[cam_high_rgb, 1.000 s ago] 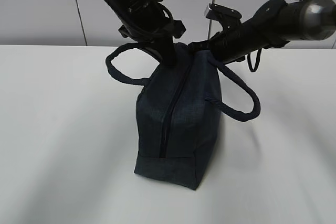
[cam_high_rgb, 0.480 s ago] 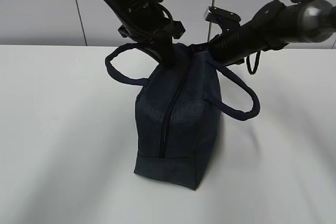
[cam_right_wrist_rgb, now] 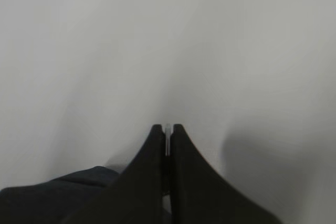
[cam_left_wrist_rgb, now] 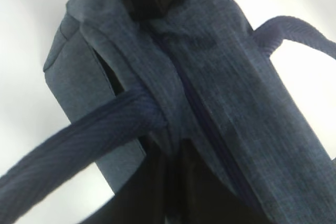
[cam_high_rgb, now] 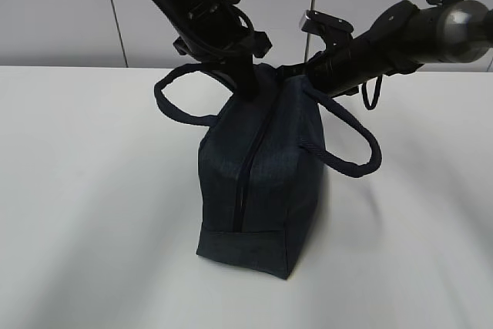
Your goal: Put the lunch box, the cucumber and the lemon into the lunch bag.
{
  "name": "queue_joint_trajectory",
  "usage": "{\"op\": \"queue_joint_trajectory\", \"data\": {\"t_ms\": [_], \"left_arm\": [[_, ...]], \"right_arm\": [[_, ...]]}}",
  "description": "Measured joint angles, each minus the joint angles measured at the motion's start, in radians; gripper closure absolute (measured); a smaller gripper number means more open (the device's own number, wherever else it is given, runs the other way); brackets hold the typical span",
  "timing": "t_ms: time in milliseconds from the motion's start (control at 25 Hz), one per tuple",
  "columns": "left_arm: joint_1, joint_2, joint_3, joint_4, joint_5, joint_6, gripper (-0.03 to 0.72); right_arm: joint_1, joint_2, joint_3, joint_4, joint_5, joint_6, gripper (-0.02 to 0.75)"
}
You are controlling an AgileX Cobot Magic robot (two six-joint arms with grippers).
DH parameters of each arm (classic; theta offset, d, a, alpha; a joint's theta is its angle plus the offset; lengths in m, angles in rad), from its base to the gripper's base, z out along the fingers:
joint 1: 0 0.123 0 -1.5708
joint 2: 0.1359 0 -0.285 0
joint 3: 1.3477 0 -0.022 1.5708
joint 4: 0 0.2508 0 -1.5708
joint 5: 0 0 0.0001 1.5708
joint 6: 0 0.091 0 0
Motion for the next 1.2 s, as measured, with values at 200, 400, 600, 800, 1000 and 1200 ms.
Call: {"op": "queue_joint_trajectory", "data": {"t_ms": [200,400,600,800,1000,1200], "left_arm": [[0.000,0.000,0.000,0.000,0.000,0.000,0.692],[-0.001,0.000,0.000,0.000,0.001,0.000,0.692],[-0.001,0.000,0.000,0.000,0.004,0.002,0.692],[-0.001,-0.003,0.000,0.001,0.012,0.002,0.692],[-0.001,-0.003,0.000,0.002,0.012,0.002,0.692],[-0.001,-0.003,0.000,0.003,0.012,0.002,0.692]], "right_arm": [[0.000,0.000,0.000,0.000,0.002,0.000,0.731],[-0.002,0.000,-0.002,-0.002,0.009,0.000,0.661],[-0.004,0.000,-0.026,-0.017,0.025,0.000,0.500],[-0.005,-0.017,-0.036,-0.030,0.039,0.000,0.340],[-0.005,-0.079,-0.036,-0.049,0.064,-0.006,0.315],[-0.011,-0.149,-0.036,-0.070,0.105,-0.007,0.314]]}}
